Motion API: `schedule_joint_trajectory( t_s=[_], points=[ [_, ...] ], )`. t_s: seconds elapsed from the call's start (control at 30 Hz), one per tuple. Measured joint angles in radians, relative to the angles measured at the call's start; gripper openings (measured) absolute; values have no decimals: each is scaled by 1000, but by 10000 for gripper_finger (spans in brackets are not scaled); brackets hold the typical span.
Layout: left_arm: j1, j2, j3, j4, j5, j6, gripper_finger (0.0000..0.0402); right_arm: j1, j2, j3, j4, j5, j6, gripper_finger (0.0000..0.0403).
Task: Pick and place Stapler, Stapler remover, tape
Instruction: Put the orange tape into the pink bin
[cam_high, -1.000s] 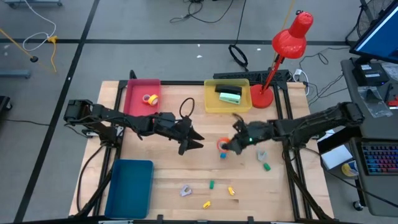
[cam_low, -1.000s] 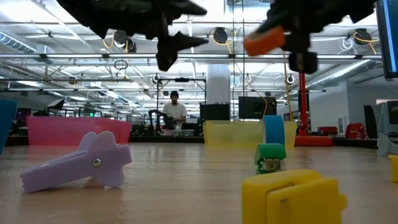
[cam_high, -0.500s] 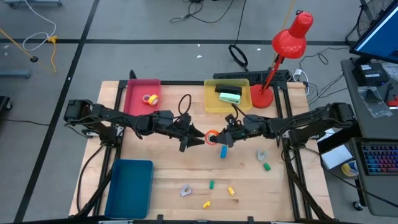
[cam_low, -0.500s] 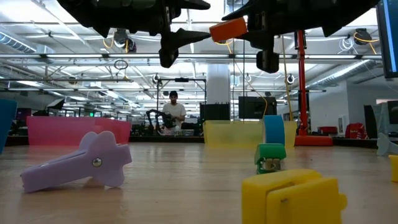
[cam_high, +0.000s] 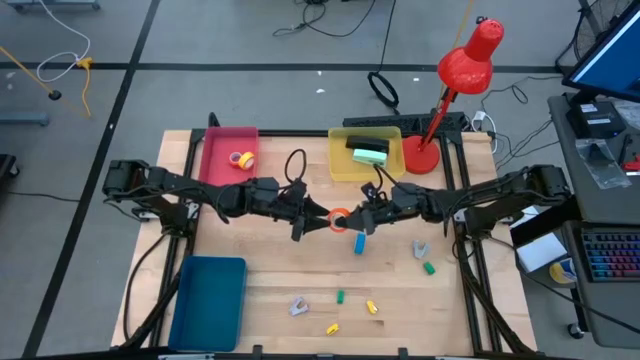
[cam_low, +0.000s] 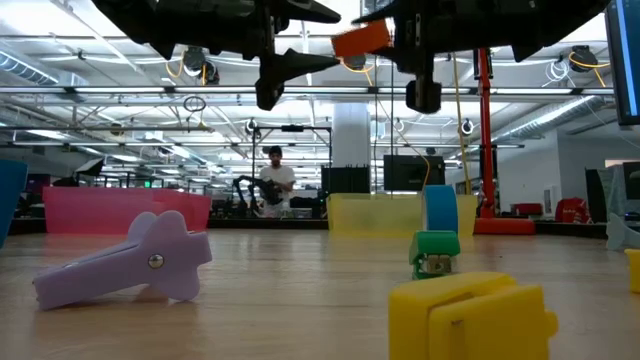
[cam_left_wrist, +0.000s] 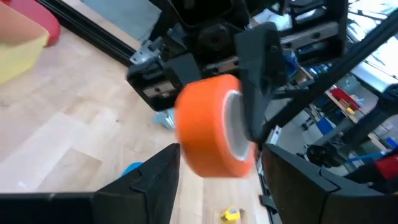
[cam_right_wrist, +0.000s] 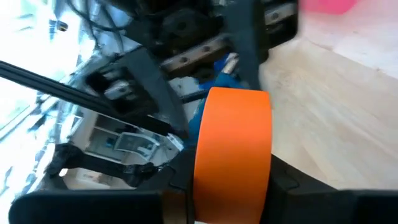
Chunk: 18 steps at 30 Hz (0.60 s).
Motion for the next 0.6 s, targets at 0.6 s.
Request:
schedule_joint_trajectory(
  t_s=[0.6],
  points=[
    [2,-1,1,-43,54,-44,188,-20,89,79,9,-58,-38,87]
  ],
)
